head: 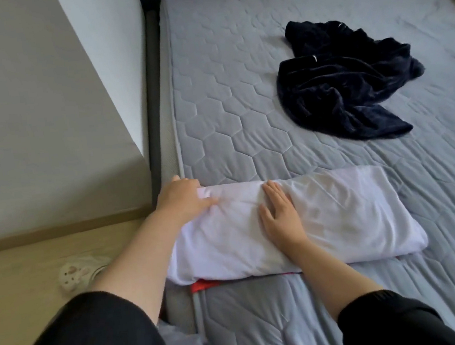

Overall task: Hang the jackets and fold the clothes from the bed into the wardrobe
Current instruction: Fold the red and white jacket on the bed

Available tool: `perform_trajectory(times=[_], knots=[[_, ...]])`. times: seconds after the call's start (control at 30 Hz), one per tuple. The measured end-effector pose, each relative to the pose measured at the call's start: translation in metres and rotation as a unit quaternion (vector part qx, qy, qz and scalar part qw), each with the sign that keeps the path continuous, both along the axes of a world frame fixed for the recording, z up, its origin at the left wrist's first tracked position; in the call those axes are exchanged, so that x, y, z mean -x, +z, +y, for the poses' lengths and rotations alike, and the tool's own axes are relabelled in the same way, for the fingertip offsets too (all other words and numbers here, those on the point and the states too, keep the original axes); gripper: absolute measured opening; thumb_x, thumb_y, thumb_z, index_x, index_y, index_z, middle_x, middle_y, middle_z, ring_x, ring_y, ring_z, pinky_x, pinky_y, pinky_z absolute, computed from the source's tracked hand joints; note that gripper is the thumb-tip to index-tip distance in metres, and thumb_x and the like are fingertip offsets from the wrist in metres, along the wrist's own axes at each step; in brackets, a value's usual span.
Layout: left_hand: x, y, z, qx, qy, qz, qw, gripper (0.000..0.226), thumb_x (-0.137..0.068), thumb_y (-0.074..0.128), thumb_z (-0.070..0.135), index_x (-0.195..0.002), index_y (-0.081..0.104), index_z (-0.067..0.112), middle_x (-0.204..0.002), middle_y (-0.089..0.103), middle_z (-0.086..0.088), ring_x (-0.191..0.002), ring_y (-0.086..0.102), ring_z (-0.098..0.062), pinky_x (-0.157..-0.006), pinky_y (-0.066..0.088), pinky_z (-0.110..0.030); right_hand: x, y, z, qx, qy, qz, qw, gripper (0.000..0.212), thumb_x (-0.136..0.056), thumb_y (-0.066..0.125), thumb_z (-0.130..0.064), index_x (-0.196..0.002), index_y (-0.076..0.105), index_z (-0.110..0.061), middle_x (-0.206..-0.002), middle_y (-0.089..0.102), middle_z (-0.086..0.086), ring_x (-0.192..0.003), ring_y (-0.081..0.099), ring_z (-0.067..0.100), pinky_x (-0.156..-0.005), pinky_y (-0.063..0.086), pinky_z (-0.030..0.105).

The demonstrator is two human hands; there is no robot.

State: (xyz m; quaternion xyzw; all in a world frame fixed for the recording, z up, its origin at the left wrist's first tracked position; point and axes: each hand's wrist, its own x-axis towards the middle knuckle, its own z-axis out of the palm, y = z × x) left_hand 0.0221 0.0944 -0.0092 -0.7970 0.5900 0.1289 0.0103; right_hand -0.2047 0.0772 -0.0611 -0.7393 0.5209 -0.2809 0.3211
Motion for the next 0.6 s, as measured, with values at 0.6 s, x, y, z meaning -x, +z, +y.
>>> perform_trajectory(times=[0.6], knots=[[-0.031,0.017,0.043,-0.126,0.234,0.545,0.795,0.055,-0.075,0.077,0.017,-0.125,0.055,0.010,-0.114,0.066,-0.013,-0.106,0.062,-0.030,-0.097,0.046,-0.043,-0.004,0.018,0.002,-0.059,-0.002,0.024,0.998,0.063,-0.090,0.058,-0.017,-0.147,0.032,-0.011,-0.154,0.031,0.002,-0.144,0.021,0.015,-0.117,0.012,0.023]])
